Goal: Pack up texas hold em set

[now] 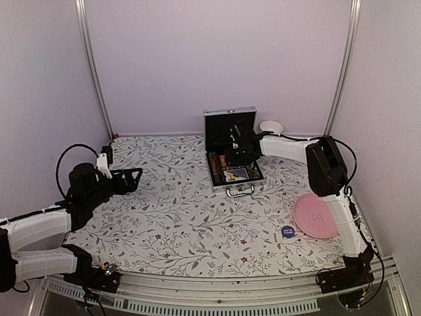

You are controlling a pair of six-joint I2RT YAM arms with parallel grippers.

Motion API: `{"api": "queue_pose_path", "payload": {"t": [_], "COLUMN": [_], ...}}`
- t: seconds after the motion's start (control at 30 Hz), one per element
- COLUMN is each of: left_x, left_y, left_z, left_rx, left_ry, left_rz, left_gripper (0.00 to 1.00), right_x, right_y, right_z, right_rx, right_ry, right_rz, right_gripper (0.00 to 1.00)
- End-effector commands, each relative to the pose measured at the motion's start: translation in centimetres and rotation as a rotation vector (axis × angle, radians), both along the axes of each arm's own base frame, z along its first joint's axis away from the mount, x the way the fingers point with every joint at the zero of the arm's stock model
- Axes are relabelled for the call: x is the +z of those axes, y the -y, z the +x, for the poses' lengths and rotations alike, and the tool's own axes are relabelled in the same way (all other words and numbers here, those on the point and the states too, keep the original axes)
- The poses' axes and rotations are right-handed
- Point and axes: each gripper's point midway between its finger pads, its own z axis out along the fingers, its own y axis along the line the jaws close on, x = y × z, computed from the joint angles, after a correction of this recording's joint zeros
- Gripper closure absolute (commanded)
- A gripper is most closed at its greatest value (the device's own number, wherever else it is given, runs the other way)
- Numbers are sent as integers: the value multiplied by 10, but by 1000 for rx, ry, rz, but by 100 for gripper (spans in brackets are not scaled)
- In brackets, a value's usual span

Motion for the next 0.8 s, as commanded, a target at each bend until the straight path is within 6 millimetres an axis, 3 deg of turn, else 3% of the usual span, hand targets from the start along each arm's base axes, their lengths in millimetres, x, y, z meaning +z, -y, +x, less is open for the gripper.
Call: {"api": "queue_pose_path", "payload": {"t": [0.0, 0.43, 0.6, 0.77], "left_x": [4, 6, 7, 7], "left_y": [0, 1, 1, 1], "left_z": [2, 3, 3, 3], "left_rx": [-2, -10, -8, -11], "left_ry": [14, 14, 18, 24], "left_rz": [-13, -17, -18, -1], "left_gripper": [3, 3, 3, 3], "right_x": [-7, 3, 10, 38], "right_y": [-1, -2, -3, -13], "right_z": [8, 13, 14, 9], "right_rx": [-19, -11, 1, 55], "right_ry": [0, 30, 44, 58], "right_rz": [18, 10, 7, 60], "right_gripper": [45, 29, 27, 27]}}
